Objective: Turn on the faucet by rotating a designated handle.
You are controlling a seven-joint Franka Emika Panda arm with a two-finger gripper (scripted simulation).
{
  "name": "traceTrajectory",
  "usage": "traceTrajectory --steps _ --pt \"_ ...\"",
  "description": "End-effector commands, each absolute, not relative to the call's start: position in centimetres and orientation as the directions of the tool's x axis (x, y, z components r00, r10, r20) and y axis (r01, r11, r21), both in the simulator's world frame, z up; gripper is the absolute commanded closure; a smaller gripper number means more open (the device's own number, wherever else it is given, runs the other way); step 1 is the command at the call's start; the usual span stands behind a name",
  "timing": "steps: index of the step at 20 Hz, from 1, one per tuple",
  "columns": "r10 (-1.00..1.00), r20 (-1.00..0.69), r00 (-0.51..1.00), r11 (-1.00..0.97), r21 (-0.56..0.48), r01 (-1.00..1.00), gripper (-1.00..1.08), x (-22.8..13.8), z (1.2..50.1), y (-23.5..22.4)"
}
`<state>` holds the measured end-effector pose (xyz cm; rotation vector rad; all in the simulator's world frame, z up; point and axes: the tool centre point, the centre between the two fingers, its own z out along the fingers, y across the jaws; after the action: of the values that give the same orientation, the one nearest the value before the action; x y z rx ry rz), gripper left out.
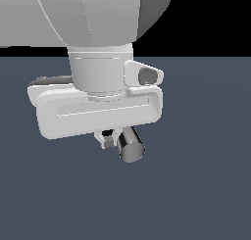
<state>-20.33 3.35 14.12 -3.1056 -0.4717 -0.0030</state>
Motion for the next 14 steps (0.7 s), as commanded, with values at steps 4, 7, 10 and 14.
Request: traceTrajectory --steps 4,7,10,14 --pt "0.315 0.001 0.949 -0.949 0.000 0.315 1.08 -19.9 12.1 3.6" --pt "0.321 0.001 0.947 -0.947 0.000 0.321 1.08 -19.8 11.4 3.7" --pt "0.325 0.000 0.946 -0.946 0.000 0.325 1.08 -19.7 11.0 3.7" --pt "0.326 0.000 0.945 -0.945 0.000 0.326 1.08 -19.6 10.9 3.7"
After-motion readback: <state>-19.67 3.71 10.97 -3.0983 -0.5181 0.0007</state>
